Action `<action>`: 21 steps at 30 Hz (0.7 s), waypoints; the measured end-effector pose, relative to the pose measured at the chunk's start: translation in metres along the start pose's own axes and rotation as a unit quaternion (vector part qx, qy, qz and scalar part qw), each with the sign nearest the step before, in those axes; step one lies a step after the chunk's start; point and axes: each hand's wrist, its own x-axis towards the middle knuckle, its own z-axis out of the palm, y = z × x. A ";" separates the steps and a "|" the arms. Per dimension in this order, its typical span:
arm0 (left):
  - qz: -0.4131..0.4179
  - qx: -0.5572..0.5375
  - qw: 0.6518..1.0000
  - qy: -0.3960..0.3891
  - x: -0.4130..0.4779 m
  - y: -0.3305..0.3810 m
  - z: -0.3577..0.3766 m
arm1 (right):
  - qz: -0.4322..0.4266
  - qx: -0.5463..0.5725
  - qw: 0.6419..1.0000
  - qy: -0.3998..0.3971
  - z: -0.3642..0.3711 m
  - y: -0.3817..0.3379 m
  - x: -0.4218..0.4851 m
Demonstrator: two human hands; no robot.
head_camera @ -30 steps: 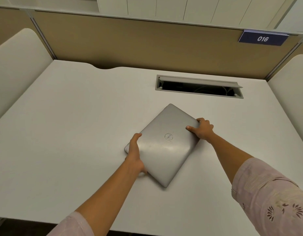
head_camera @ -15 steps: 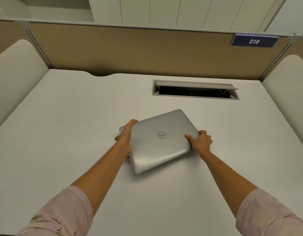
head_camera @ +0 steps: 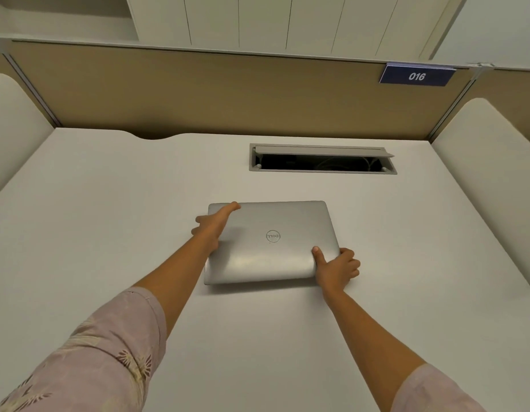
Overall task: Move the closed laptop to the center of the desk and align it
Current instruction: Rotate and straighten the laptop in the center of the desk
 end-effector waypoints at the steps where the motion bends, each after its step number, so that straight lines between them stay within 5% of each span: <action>1: 0.001 0.007 1.000 0.000 0.003 0.002 0.001 | 0.004 -0.003 1.000 0.002 0.001 0.000 -0.001; 9: 0.004 0.039 0.999 -0.004 0.024 0.000 0.001 | -0.009 -0.055 0.998 0.010 0.008 0.002 -0.005; 16: 0.035 0.151 0.988 0.008 0.029 -0.011 -0.001 | -0.107 -0.168 0.980 -0.008 -0.006 0.009 0.004; 18: 0.102 0.229 0.966 0.061 0.021 -0.021 0.001 | -0.175 -0.202 0.964 -0.007 -0.013 0.011 0.009; 21: 0.308 0.314 0.890 0.119 0.005 -0.056 0.003 | -0.330 -0.186 0.925 -0.041 -0.022 0.015 0.007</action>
